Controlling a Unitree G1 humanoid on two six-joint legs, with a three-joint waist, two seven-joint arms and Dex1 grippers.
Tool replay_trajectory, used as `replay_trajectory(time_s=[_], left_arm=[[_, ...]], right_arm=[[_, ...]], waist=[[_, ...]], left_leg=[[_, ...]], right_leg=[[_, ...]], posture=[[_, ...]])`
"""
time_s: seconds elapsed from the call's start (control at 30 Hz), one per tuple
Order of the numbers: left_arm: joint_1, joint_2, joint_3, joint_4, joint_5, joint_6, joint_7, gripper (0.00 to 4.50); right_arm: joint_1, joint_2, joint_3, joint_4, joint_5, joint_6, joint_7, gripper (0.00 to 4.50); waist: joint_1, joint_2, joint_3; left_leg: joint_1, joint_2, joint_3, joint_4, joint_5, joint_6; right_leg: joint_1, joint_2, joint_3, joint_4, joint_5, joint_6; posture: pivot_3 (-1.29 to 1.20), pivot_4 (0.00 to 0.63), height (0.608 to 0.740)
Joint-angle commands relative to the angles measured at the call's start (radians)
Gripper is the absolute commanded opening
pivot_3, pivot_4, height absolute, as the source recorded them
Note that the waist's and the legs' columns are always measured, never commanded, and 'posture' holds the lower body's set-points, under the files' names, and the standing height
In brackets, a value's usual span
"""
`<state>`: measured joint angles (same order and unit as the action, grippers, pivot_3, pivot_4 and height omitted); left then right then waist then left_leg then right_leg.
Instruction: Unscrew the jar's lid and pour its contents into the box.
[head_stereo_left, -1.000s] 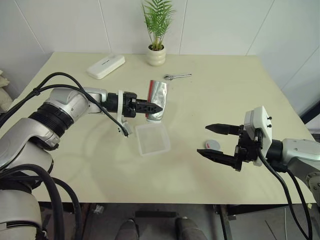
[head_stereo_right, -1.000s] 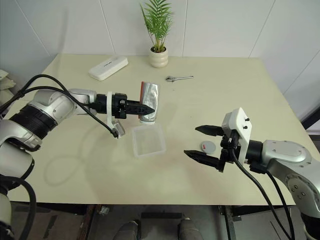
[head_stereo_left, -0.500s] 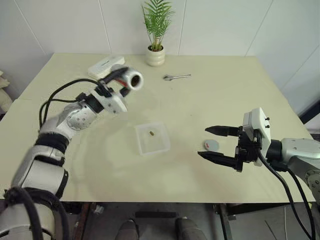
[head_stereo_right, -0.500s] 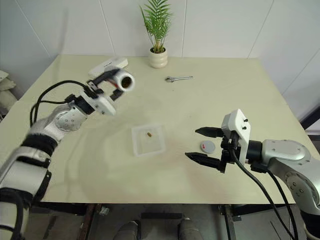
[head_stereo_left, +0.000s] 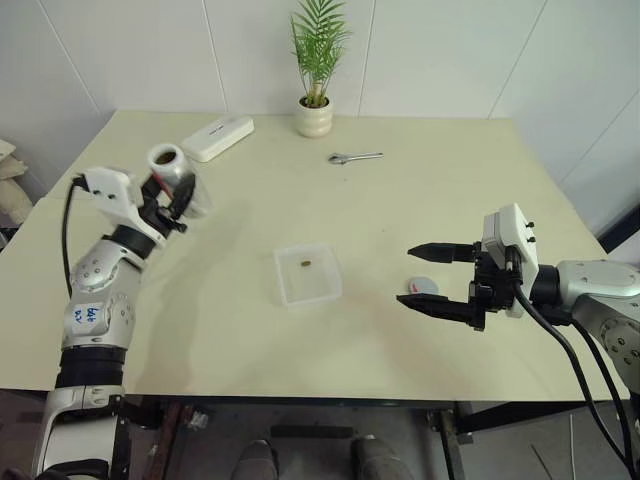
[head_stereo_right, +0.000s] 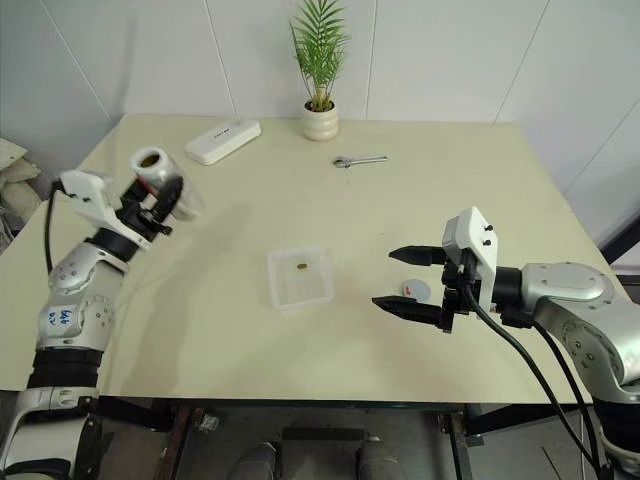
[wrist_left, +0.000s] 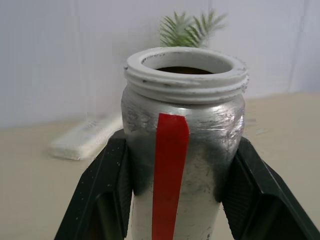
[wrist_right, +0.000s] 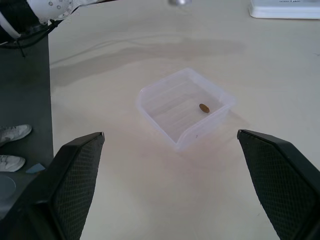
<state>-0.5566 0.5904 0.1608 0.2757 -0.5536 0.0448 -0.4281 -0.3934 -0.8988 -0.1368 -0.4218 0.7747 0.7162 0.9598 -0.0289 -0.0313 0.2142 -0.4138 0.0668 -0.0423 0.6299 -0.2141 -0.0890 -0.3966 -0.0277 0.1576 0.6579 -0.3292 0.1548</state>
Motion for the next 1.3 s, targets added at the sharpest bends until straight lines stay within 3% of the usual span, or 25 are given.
replay_trajectory(time_s=[0.03,0.13,0.33,0.63,0.9,1.3], left_arm=[[-0.004,-0.016,-0.031,-0.029,0.002,0.007,-0.158,1.96],[-0.022,-0.043,-0.004,0.017,-0.011,0.058,-0.188,1.96],[-0.048,-0.027,0.0,0.101,0.076,0.059,-0.226,1.96],[-0.071,-0.004,0.031,0.153,0.118,0.066,-0.273,1.96],[-0.072,0.016,0.042,0.159,0.146,0.094,-0.296,4.48],[0.005,0.083,0.066,0.036,0.131,0.178,-0.355,4.48]], right_arm=[[-0.032,0.007,-0.002,0.005,-0.005,-0.028,0.022,4.49],[-0.038,0.007,-0.004,0.013,-0.009,-0.027,0.027,4.49],[-0.002,-0.009,-0.032,-0.003,-0.005,-0.025,0.028,4.49],[0.046,-0.035,-0.075,-0.028,0.022,0.002,0.029,4.49],[0.03,-0.035,-0.079,-0.013,0.005,-0.01,0.031,4.5],[0.009,-0.048,-0.073,0.015,-0.011,-0.018,0.056,4.5]], waist=[[-0.002,0.0,0.0],[-0.004,0.0,0.0],[-0.016,0.0,0.0],[-0.022,0.0,0.0],[-0.027,0.0,0.0],[-0.026,0.0,0.0]], left_leg=[[0.002,0.0,0.0,0.0,0.0,0.0],[0.003,0.0,0.001,-0.001,0.0,0.0],[0.005,0.0,0.001,-0.006,0.0,0.0],[0.006,0.0,0.001,-0.012,-0.001,0.0],[0.006,0.0,0.001,-0.013,-0.001,0.0],[0.006,0.001,0.001,-0.018,-0.001,0.0]], right_leg=[[0.002,0.0,0.0,-0.002,0.0,0.0],[0.005,0.0,0.001,-0.006,-0.002,-0.009],[0.004,0.0,0.001,-0.005,0.001,-0.002],[0.002,0.0,0.001,-0.006,0.0,-0.002],[0.002,0.0,0.001,-0.006,0.0,-0.002],[0.002,0.0,0.001,-0.012,0.0,-0.003]], posture=[[0.0,0.15,0.74],[0.0,0.15,0.74],[0.0,0.15,0.74],[0.0,0.15,0.74],[0.0,0.15,0.74],[0.0,0.15,0.74]])
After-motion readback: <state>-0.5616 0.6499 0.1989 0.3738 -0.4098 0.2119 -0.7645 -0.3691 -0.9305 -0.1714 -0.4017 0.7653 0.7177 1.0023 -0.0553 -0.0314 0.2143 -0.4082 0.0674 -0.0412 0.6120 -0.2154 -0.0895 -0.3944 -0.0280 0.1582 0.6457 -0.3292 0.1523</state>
